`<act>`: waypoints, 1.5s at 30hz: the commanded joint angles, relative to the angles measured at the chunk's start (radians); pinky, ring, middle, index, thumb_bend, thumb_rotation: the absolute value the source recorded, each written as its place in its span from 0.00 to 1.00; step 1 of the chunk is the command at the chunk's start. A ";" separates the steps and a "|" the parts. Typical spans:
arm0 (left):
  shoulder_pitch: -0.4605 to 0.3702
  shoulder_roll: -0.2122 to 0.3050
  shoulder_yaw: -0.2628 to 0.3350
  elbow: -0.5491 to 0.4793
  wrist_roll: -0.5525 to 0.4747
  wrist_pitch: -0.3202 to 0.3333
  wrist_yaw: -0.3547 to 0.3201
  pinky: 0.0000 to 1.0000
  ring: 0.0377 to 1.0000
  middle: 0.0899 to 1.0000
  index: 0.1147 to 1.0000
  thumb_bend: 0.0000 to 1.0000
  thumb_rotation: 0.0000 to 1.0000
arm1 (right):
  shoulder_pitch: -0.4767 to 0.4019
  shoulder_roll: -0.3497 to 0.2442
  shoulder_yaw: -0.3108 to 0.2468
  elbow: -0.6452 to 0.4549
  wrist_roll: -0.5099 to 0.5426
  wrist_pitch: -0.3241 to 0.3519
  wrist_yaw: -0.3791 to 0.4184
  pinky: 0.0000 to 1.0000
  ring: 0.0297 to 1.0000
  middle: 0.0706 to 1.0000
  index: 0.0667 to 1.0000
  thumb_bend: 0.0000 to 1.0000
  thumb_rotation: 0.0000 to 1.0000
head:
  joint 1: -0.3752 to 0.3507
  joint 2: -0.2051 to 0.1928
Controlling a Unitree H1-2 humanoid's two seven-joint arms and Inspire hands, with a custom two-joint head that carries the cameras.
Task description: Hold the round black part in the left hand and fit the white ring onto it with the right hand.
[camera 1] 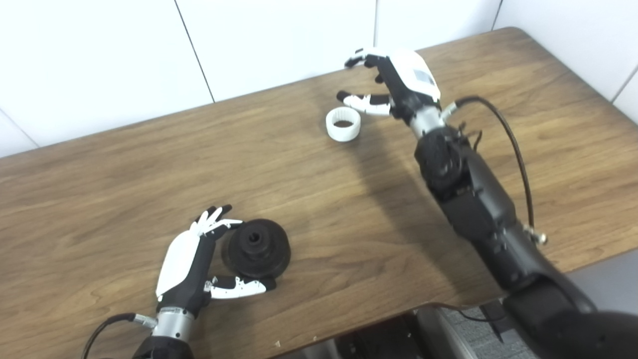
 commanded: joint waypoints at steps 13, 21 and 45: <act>-0.009 -0.002 0.006 -0.030 0.007 -0.001 0.004 1.00 1.00 0.95 0.53 0.86 0.24 | -0.148 -0.124 0.084 0.166 0.042 -0.020 0.199 0.86 0.99 1.00 0.94 0.95 0.71 | 0.011 0.006; -0.009 -0.007 0.007 -0.028 0.012 -0.002 0.007 1.00 1.00 0.95 0.53 0.86 0.24 | -0.148 -0.172 0.119 0.144 0.084 -0.007 0.353 0.92 1.00 1.00 0.94 1.00 0.76 | 0.017 0.008; -0.007 -0.009 0.008 -0.021 0.017 -0.004 0.010 1.00 1.00 0.95 0.54 0.87 0.25 | -0.068 -0.108 0.134 0.144 0.051 0.011 0.280 0.94 1.00 1.00 0.88 1.00 0.67 | 0.035 0.019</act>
